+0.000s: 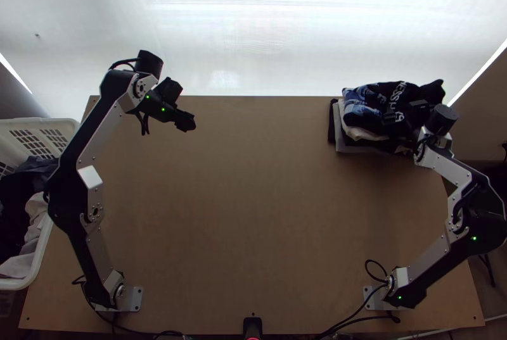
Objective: Fold the t-shirt
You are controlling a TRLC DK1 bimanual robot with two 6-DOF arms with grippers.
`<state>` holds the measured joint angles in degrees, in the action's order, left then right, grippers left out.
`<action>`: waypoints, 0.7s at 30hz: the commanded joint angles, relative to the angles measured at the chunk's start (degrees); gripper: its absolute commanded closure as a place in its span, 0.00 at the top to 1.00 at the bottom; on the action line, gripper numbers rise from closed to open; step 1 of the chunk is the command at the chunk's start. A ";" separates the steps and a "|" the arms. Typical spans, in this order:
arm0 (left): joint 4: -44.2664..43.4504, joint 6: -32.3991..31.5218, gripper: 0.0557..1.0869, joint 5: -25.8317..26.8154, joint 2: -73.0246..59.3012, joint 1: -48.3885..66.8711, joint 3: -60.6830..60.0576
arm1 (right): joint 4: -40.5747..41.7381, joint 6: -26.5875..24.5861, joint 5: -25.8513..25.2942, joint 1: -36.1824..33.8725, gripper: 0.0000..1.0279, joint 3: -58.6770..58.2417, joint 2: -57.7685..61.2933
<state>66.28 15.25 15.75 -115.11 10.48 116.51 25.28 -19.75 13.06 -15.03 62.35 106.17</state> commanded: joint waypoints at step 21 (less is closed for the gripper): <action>0.25 -0.22 0.78 0.07 1.38 -0.02 -0.05 | -6.73 1.91 -2.25 1.84 0.97 11.83 -14.94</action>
<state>66.13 15.22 15.77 -114.41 10.74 116.66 19.00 -19.57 12.78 -13.13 67.22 87.07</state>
